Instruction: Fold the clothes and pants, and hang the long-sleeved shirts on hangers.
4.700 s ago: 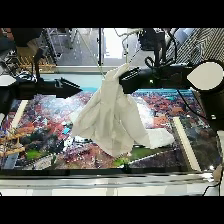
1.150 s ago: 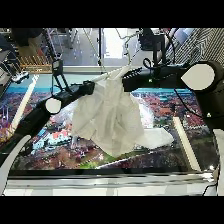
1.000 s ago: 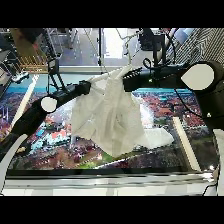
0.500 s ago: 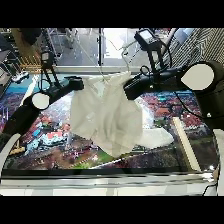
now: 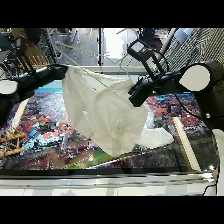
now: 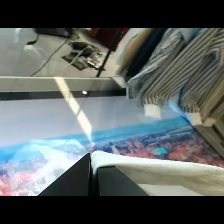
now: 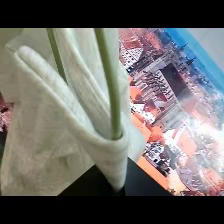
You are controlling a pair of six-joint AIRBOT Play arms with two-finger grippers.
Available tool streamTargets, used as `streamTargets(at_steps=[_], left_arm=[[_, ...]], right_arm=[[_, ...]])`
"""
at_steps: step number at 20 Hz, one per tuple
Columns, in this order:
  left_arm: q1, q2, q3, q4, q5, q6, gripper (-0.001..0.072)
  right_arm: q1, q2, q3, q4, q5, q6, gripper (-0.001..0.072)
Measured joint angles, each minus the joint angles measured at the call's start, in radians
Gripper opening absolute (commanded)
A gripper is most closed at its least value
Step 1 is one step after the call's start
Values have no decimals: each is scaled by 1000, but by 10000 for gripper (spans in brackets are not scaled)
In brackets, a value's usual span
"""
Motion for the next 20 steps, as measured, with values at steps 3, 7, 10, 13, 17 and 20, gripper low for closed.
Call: streamTargets(at_steps=[3, 7, 10, 13, 17, 20], left_arm=[[56, -13, 41, -53, -103, 30, 13], [98, -19, 84, -81, -227, 47, 13], [127, -21, 100, -96, -330, 51, 13], [164, -22, 106, -110, -436, 56, 14], [204, -32, 109, -122, -557, 63, 13], [220, -67, 109, -170, -642, 65, 14]], right_arm=[[0, 0, 0, -90, 9, -68, 27], [0, -2, 0, -211, 11, -161, 27], [0, -20, 0, -324, -2, -195, 27], [1, -51, 0, -406, -39, -200, 27], [1, -94, 0, -480, -129, -140, 27], [1, -114, 0, -522, -184, -109, 27]])
